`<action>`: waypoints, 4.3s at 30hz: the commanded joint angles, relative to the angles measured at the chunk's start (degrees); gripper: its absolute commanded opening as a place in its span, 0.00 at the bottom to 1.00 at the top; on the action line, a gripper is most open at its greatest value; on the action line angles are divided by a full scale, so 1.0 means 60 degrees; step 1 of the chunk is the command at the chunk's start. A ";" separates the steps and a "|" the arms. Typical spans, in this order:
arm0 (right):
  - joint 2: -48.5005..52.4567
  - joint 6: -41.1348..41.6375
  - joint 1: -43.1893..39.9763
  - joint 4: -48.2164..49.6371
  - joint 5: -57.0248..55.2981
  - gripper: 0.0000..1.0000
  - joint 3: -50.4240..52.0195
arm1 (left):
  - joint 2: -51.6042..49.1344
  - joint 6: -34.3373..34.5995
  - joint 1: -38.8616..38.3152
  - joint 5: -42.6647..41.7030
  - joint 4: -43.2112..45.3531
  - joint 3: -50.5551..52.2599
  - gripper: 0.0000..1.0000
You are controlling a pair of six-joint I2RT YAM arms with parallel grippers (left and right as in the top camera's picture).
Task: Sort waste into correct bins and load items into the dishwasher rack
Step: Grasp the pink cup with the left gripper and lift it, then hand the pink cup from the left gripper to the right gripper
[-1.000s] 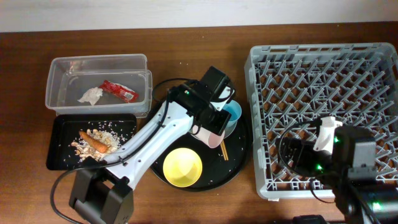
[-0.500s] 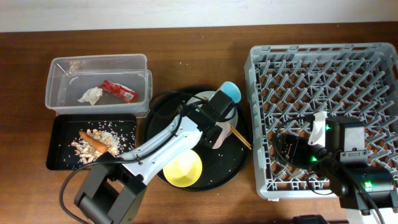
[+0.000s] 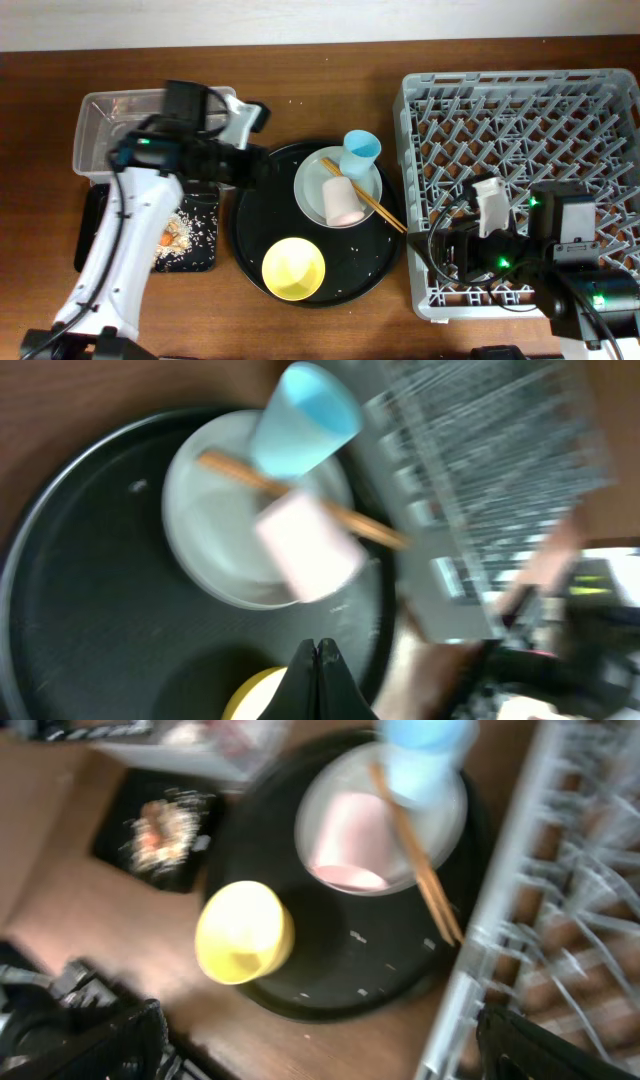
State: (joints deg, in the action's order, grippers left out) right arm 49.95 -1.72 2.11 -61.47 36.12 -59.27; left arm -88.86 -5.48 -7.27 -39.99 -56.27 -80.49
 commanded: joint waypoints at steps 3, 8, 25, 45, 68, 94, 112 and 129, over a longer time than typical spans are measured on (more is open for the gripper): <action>0.0871 -0.0889 -0.0044 0.0058 0.1195 0.98 -0.0215 | 0.0117 -0.0892 -0.0306 -0.1016 -0.0040 -0.0127 0.55; 0.1599 -0.0878 -0.0062 0.0015 0.0579 0.98 -0.0244 | -0.0106 0.1064 -0.4732 0.6036 0.1891 0.1180 0.93; 0.1359 -0.0637 -0.0062 -0.1381 -0.2390 0.98 -0.1752 | -0.1661 0.0000 -0.6823 1.0568 0.7686 0.4801 0.66; 0.1359 -0.0637 -0.0062 -0.2051 -0.2386 0.98 -0.1752 | 0.2007 0.0087 -0.0219 -0.0255 0.5927 0.4790 0.89; 0.1359 -0.0637 -0.0062 -0.2080 -0.2386 0.98 -0.1752 | -0.2616 -0.2492 -0.1464 -0.2732 0.7643 0.4790 0.00; 0.5206 -0.1428 0.0729 0.1016 0.2994 0.98 -0.1730 | -0.1504 0.4721 -0.2095 -0.8364 1.2692 0.4080 0.00; 0.5202 -0.1384 0.0455 0.0328 0.3388 0.89 -0.1712 | -0.1494 0.6043 -0.2146 -0.8364 1.4386 0.4084 0.00; 0.5202 -0.1096 0.0437 0.2364 0.2011 0.59 -0.1679 | -0.1497 0.5901 -0.2138 -0.8368 1.4597 0.4084 0.35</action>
State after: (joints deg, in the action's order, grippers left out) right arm 81.10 -9.06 4.49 -48.47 53.49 -69.01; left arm -98.94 30.94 -19.27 -87.44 30.72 -55.20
